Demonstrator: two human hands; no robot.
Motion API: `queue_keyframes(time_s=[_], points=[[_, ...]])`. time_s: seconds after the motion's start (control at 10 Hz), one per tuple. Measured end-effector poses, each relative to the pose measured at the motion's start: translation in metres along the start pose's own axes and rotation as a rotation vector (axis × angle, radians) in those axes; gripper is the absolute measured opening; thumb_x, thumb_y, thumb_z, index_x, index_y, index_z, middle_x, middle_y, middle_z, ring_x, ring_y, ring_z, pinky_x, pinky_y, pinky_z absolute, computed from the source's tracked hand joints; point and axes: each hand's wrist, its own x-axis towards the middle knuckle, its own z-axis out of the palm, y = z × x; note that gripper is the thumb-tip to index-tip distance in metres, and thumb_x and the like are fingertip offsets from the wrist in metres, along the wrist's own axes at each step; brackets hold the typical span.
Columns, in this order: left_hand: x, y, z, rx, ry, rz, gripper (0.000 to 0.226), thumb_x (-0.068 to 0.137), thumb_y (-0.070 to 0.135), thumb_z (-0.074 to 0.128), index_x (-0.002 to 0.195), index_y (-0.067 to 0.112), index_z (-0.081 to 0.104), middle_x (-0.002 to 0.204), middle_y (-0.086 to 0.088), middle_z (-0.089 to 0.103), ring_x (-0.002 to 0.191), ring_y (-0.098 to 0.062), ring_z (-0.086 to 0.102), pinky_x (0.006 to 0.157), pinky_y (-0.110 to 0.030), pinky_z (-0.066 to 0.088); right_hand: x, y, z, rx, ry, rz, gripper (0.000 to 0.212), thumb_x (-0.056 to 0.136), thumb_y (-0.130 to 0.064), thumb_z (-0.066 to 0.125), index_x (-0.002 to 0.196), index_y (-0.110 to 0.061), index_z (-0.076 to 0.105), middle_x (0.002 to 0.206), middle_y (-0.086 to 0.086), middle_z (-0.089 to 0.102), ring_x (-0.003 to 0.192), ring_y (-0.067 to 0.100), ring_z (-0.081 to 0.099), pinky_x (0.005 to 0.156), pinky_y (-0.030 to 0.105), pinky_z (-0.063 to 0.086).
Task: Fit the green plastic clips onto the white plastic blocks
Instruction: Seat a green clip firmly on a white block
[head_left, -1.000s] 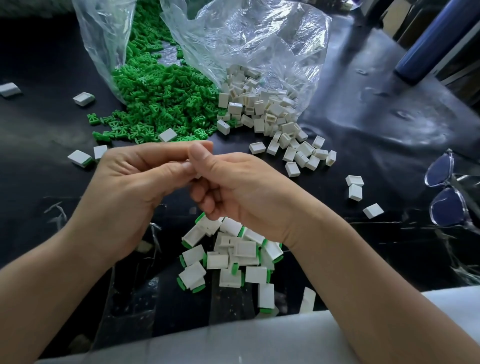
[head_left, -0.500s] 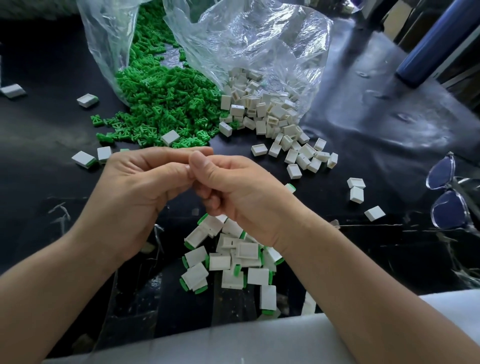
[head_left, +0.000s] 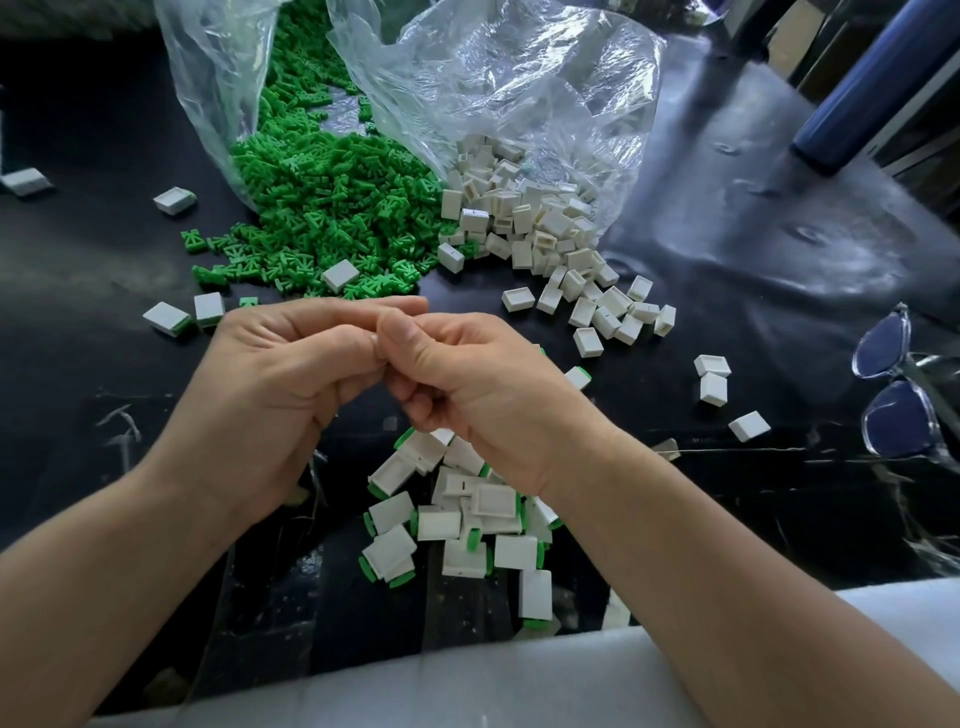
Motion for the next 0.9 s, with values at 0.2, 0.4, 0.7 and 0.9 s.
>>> queue_keyframes(time_s=[0.2, 0.4, 0.7, 0.9], points=[[0.0000, 0.0012, 0.0009, -0.009, 0.004, -0.009, 0.033, 0.077, 0.011, 0.051, 0.073, 0.033, 0.076, 0.069, 0.012, 0.071, 0.070, -0.003, 0.067, 0.069, -0.018, 0.054, -0.0002, 0.0005, 0.0009, -0.015, 0.011, -0.012, 0.032, 0.095, -0.024, 0.046, 0.065, -0.017, 0.055, 0.059, -0.003, 0.046, 0.053, 0.009, 0.039, 0.054, 0.019, 0.034], [0.0004, 0.0032, 0.0009, -0.016, 0.004, -0.018, 0.034, 0.076, 0.011, 0.050, 0.071, 0.033, 0.075, 0.068, 0.012, 0.070, 0.068, -0.002, 0.066, 0.068, -0.017, 0.054, 0.0003, 0.0014, 0.0016, -0.018, 0.019, -0.037, 0.035, 0.095, -0.022, 0.047, 0.061, -0.020, 0.055, 0.056, -0.005, 0.047, 0.052, 0.009, 0.040, 0.052, 0.017, 0.035], [-0.0009, 0.0058, 0.0020, -0.028, 0.001, -0.038, 0.035, 0.075, 0.009, 0.049, 0.070, 0.032, 0.075, 0.067, 0.012, 0.070, 0.067, -0.002, 0.066, 0.067, -0.016, 0.054, 0.0004, 0.0030, 0.0016, -0.074, 0.042, -0.083, 0.033, 0.094, -0.023, 0.048, 0.063, -0.020, 0.056, 0.052, -0.010, 0.049, 0.050, 0.005, 0.041, 0.050, 0.013, 0.036], [-0.0005, 0.0087, 0.0046, -0.056, 0.011, -0.051, 0.036, 0.075, 0.009, 0.048, 0.068, 0.032, 0.076, 0.068, 0.011, 0.071, 0.069, -0.002, 0.068, 0.064, -0.014, 0.052, 0.0004, -0.0005, 0.0013, -0.079, 0.048, -0.066, 0.036, 0.094, -0.027, 0.047, 0.059, -0.021, 0.054, 0.054, -0.008, 0.050, 0.052, 0.008, 0.043, 0.053, 0.018, 0.037]])
